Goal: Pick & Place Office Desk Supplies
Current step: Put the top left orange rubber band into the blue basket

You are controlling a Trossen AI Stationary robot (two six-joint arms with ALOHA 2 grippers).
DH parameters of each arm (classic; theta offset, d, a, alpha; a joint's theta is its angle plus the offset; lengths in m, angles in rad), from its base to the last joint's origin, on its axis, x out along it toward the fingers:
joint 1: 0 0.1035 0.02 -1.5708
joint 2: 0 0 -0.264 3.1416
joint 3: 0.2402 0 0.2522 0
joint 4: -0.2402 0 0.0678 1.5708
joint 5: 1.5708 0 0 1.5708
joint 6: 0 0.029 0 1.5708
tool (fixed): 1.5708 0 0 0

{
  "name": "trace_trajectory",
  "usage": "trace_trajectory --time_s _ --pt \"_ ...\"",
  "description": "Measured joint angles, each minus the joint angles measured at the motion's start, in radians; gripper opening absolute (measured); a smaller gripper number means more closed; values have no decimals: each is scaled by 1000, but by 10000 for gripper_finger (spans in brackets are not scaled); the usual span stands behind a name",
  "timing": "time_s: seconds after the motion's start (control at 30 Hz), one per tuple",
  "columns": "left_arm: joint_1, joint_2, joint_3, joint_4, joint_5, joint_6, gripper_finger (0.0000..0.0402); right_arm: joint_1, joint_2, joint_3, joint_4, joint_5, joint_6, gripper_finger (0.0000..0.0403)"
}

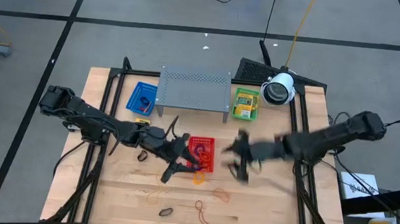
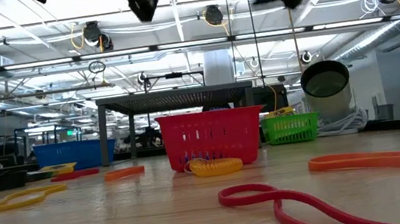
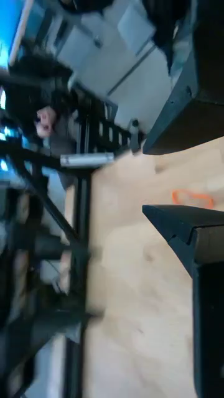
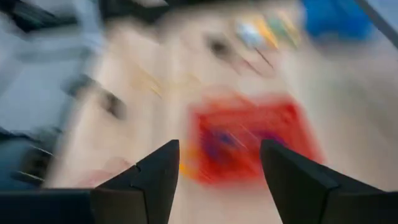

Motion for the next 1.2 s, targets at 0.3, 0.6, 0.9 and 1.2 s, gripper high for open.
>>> trace_trajectory --time_s 0.3,0.6,0.9,1.2 --pt "-137 6 0 105 -9 12 150 376 180 -276 1028 235 -281 212" --pt "-257 35 0 239 -15 10 150 323 288 -333 1214 83 -224 212" --pt "-329 49 1 293 156 65 150 205 327 -332 1216 -143 -205 212" --pt "-319 49 6 225 199 74 150 155 327 -332 1187 -186 -214 209"
